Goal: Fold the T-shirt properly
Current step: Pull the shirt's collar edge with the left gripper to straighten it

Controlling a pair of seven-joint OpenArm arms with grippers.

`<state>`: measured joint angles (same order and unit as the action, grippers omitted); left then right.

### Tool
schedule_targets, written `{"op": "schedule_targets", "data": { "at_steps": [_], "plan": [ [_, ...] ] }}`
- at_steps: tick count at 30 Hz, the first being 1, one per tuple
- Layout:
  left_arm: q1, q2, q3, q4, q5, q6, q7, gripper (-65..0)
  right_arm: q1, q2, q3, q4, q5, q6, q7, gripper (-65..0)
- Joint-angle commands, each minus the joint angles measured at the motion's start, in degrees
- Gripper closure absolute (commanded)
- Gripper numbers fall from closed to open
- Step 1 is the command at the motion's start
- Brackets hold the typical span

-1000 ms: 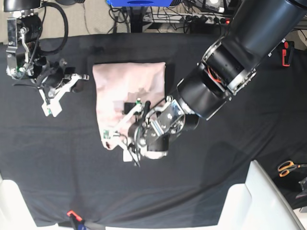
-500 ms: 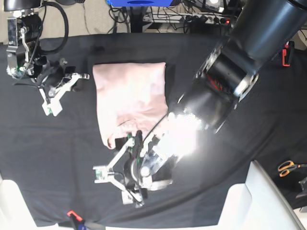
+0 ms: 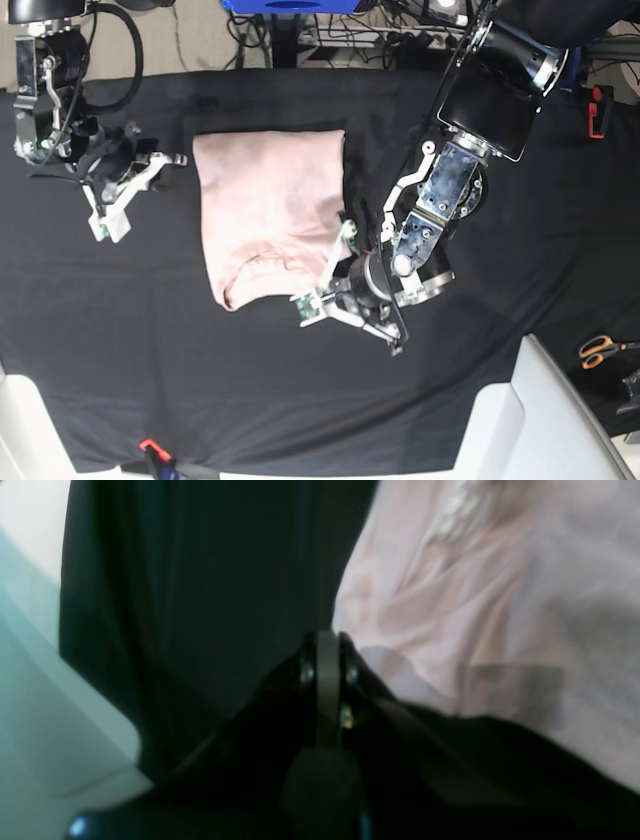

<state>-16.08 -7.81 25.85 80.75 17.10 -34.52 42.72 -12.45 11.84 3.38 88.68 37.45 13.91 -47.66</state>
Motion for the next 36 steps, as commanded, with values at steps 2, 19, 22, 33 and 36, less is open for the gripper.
{"op": "schedule_targets", "data": {
  "at_steps": [2, 19, 22, 33, 36],
  "plan": [
    [-1.02, 0.39, -0.04, -0.27, 0.00, 0.28, -0.83, 0.0, 0.36, 0.43, 0.18, 0.85, 0.83, 0.20, 0.85, 0.0],
    [0.03, 0.30, -0.04, -6.51, 0.17, 0.37, -4.17, 0.0, 0.62, 0.43, 0.18, 0.85, 0.83, 0.20, 0.85, 0.0],
    [-0.67, 0.74, -0.13, -9.15, 0.17, 0.37, -6.90, 0.0, 0.71, 0.43, 0.18, 0.77, 0.83, 0.20, 0.93, 0.0],
    [-7.97, 2.14, -0.04, -22.42, 0.17, 0.37, -17.09, 0.0, 0.80, 0.52, 0.18, -0.03, 0.83, 0.20, 1.02, 0.0],
    [-9.55, 2.58, -0.04, -23.21, 0.00, 0.37, -18.15, 0.0, 1.59, 0.52, 0.18, -2.57, 0.83, 0.20, 1.11, 0.0]
  ]
}}
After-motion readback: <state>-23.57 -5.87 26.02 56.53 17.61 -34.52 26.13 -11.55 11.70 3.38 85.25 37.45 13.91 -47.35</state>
